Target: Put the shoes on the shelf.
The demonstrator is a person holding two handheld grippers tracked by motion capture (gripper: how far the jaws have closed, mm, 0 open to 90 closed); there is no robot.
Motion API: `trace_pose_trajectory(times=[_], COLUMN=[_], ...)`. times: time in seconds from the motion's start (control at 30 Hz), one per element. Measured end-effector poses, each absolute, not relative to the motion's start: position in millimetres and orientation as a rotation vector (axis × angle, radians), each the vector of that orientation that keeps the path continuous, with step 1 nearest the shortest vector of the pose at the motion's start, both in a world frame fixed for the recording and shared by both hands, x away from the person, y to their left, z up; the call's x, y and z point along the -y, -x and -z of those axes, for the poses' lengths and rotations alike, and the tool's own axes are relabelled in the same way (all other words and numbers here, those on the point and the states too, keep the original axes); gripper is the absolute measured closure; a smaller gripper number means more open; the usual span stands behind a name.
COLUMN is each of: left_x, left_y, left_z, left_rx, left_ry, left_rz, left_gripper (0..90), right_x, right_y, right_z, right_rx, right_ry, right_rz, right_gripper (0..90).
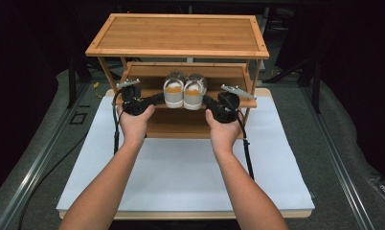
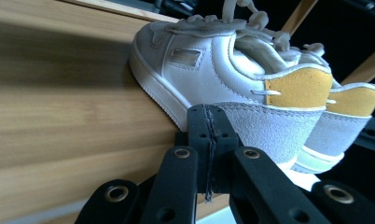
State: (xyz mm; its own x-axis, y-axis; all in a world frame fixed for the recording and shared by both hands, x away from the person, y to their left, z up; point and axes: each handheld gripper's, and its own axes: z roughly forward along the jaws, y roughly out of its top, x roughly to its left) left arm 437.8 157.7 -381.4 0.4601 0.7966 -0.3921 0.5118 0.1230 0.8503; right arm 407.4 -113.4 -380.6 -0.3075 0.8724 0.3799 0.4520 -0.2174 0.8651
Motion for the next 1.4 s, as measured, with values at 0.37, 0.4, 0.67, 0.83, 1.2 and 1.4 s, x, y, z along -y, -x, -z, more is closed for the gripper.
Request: trace_pose_trajectory(times=[0.37,0.4,0.67,0.83,1.2,1.4], left_x=[-155,-154,-152,-151,-150,-149], left_y=[-449,-451,-458,-461,-468,-472], left_z=[382,381,383,382,384,385], left_rx=[-1.212,-1.216,-1.228,-1.232,-1.229,-1.245], left_ry=[-1.518,-1.526,-1.509,-1.518,-1.507,-1.505], left_rz=[-0.315,-0.323,-0.316,-0.322,-0.333,-0.334], left_gripper=[89.8,89.8,89.9,89.9,89.9,89.9], right_x=[113,111,110,110,110,110], right_y=[-420,-423,-431,-435,-443,-446], right_z=[379,379,380,380,381,380], right_rx=[-1.686,-1.667,-1.644,-1.638,-1.615,-1.63], right_ry=[-1.578,-1.571,-1.586,-1.603,-1.607,-1.621], right_rz=[-1.526,-1.503,-1.513,-1.492,-1.516,-1.484], right_gripper=[90.0,90.0,90.0,90.0,90.0,90.0])
